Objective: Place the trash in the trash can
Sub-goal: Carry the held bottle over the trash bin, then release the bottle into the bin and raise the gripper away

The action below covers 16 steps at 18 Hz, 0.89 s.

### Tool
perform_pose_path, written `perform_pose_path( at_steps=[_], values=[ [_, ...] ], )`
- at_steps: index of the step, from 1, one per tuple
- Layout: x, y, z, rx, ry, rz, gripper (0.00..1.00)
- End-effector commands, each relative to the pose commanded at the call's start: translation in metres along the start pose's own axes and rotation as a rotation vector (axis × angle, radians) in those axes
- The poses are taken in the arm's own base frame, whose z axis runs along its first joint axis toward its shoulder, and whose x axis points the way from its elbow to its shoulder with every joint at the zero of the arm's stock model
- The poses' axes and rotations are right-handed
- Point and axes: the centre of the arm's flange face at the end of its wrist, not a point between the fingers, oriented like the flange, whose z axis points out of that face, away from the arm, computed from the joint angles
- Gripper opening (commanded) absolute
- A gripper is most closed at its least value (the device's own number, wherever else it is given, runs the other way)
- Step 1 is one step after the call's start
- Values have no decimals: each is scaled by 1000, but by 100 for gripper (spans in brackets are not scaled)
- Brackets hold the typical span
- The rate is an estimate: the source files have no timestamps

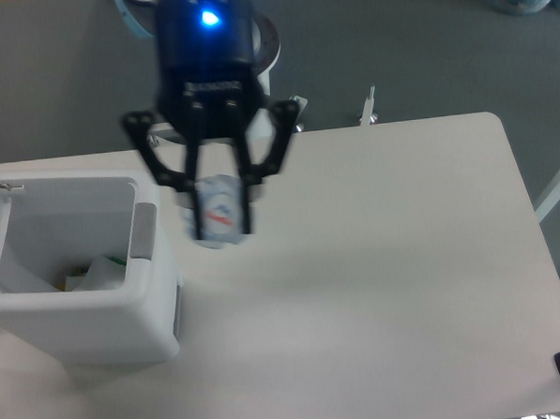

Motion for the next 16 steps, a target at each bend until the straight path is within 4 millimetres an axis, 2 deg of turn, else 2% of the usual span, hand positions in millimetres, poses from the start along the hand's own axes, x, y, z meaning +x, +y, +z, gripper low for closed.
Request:
perform_pose_path(
  at_steps=[1, 2, 6, 13, 16],
  values=[
    [6, 3, 4, -8, 10, 3, 25],
    [23, 10, 8, -22, 32, 18, 25],
    [66, 48, 24, -97, 92, 52, 25],
    [88, 97, 47, -195, 124, 73, 27],
    [86, 117, 60, -239, 121, 68, 40]
  ],
)
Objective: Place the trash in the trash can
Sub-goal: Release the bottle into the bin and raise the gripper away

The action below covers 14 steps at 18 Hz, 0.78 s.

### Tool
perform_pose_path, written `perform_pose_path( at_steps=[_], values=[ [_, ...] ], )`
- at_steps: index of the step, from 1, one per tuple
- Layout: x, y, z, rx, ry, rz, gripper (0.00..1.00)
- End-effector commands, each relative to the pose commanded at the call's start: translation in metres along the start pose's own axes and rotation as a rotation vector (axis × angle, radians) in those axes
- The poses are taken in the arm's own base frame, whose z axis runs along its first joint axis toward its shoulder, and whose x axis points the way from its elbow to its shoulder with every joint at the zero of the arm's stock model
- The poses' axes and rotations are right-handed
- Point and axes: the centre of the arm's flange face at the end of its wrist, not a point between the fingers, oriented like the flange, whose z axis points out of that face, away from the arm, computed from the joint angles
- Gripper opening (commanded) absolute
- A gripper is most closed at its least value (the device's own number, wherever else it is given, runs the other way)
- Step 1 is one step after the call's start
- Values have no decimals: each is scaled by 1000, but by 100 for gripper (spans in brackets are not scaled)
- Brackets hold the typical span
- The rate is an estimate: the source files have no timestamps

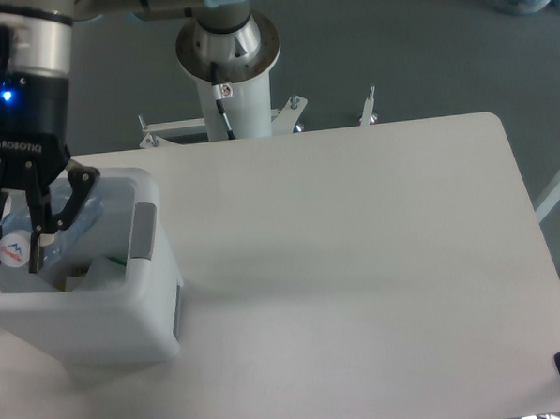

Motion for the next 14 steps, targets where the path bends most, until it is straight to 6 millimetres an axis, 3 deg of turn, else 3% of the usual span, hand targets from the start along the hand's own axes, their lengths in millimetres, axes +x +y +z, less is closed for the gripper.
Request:
perform_pose_path(
  at_steps=[3, 9, 10, 11, 12, 14],
  values=[
    [0, 4, 4, -9, 0, 1, 55],
    [1, -5, -9, 17, 0, 19, 86],
    [0, -7, -12, 22, -2, 32, 100],
    [-3, -9, -13, 26, -8, 35, 100],
    [-10, -15, -17, 38, -17, 35, 100],
    [-50, -36, -34, 85, -70, 2, 100]
  ],
)
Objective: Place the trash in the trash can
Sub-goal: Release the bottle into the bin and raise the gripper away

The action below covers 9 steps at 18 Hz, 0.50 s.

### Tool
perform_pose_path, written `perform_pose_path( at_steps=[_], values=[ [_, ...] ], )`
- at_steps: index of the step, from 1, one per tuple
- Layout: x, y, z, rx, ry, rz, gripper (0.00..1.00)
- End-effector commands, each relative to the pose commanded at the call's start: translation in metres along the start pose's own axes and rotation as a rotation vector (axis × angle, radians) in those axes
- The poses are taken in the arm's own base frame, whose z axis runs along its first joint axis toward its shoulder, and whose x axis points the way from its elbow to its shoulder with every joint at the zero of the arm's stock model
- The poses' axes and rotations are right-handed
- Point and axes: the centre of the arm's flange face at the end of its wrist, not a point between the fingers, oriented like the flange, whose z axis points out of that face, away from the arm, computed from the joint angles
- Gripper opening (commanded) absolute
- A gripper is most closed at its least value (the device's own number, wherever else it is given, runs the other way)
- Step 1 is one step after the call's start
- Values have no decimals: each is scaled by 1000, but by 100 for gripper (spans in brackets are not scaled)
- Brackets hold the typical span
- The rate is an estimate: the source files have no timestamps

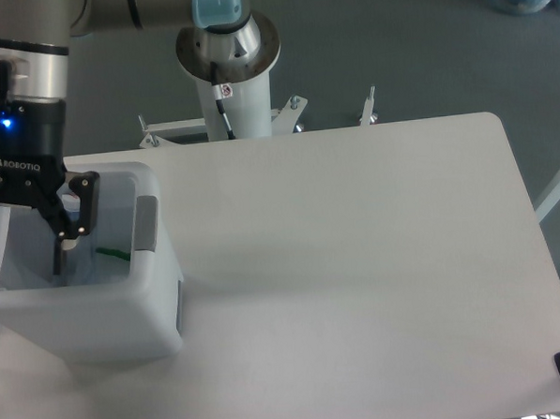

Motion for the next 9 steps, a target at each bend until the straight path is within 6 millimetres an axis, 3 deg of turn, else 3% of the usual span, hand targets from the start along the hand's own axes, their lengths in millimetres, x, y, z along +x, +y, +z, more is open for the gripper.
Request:
perform_pose_path(
  at_steps=[3, 7, 9],
  values=[
    [-69, -17, -7, 24, -86, 83, 100],
    [-120, -14, 8, -20, -133, 295, 100],
    [-136, -9, 14, -49, -144, 392, 100]
  ],
)
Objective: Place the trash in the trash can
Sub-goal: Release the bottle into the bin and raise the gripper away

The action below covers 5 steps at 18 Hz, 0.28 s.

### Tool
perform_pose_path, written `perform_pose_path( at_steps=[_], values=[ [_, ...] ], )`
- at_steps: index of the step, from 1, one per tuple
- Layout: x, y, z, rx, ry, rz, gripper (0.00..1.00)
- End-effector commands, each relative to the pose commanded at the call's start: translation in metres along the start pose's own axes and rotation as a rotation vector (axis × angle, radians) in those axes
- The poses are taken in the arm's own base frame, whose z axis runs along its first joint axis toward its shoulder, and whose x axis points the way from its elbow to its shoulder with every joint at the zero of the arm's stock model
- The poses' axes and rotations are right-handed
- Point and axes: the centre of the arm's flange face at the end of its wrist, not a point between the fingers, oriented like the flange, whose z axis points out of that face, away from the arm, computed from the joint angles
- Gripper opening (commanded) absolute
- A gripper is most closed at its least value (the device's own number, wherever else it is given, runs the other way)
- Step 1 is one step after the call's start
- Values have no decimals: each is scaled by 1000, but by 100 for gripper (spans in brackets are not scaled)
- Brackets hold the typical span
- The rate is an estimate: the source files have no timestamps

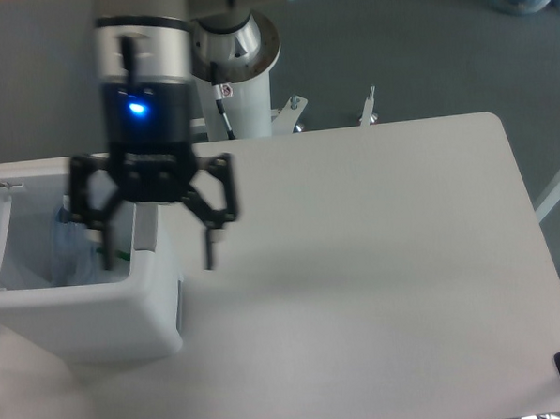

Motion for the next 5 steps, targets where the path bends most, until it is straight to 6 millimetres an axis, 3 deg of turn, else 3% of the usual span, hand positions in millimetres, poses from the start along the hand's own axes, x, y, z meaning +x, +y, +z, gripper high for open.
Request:
perform_pose_path(
  at_steps=[5],
  values=[
    [-13, 25, 12, -43, 5, 119, 100]
  ],
)
